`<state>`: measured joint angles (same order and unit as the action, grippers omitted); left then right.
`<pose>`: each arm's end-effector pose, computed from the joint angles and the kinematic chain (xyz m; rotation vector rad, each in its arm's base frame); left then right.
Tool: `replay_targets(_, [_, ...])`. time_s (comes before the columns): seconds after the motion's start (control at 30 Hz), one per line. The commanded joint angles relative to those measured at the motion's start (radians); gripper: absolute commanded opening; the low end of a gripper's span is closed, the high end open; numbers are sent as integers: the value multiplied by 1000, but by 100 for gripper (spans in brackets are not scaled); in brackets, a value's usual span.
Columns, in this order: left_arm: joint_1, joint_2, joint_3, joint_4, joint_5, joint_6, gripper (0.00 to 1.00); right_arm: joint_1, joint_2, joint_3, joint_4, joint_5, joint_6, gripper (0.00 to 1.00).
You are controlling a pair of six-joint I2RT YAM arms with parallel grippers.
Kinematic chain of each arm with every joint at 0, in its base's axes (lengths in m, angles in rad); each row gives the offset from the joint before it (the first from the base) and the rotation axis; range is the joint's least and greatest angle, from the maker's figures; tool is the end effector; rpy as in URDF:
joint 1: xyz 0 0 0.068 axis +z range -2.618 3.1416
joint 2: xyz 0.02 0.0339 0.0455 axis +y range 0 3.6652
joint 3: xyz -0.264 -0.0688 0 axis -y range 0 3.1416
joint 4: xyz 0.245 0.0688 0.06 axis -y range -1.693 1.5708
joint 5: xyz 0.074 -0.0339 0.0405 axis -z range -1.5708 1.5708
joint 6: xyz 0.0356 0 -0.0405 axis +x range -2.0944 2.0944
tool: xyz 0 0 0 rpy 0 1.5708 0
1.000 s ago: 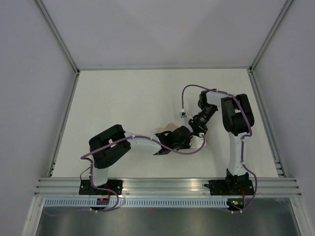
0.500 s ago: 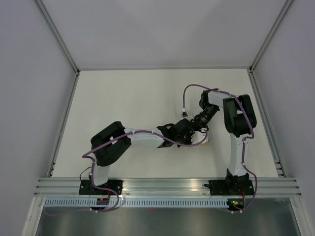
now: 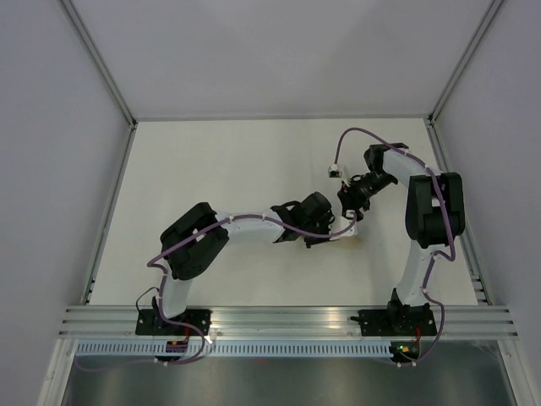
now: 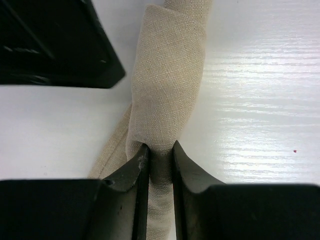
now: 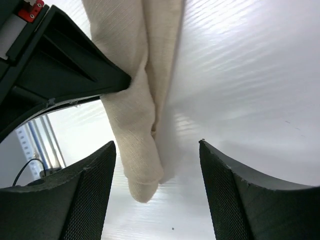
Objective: Fold the napkin, place the utensils inside, and roll it up
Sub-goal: Roll the napkin with the utensil
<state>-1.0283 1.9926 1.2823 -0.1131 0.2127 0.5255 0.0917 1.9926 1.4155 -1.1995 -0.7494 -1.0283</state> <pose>0.2140 -0.3695 0.1603 1.7723 1.6579 -0.4872 0.3420 0.0558 0.1730 -1.3763 2.4070 1.1014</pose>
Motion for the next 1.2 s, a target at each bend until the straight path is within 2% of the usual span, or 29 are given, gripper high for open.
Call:
replay_targets(0.0, [8, 83, 11, -180, 137, -76, 7, -58, -75, -9, 72, -105, 19, 73])
replay_targets(0.23, [100, 159, 149, -324, 289, -99, 8, -185, -228, -118, 176, -192, 1, 73])
replay_targets(0.4, [157, 218, 229, -407, 390, -114, 9, -222, -431, -317, 348, -183, 22, 73])
replay_targets(0.43, [168, 236, 254, -419, 413, -116, 9, -222, -466, -355, 424, -179, 23, 73])
replay_targets(0.53, [191, 284, 320, -502, 465, -120, 10, -218, -650, -530, 550, -162, 13, 76])
replay_targets(0.63, [209, 334, 396, -571, 507, -122, 11, -184, -757, -631, 638, -99, 13, 79])
replay_targets(0.73, [215, 371, 454, -606, 539, -127, 12, -101, -814, -705, 705, 2, 27, 79])
replay_targets(0.77, [217, 379, 468, -623, 545, -130, 12, -39, -824, -720, 724, 24, 31, 79])
replay_targets(1.03, [221, 428, 549, -657, 573, -159, 13, 202, -844, -851, 902, 275, 94, 79])
replay_targets(1.17, [221, 439, 572, -666, 583, -165, 13, 252, -815, -875, 1008, 358, 114, 79])
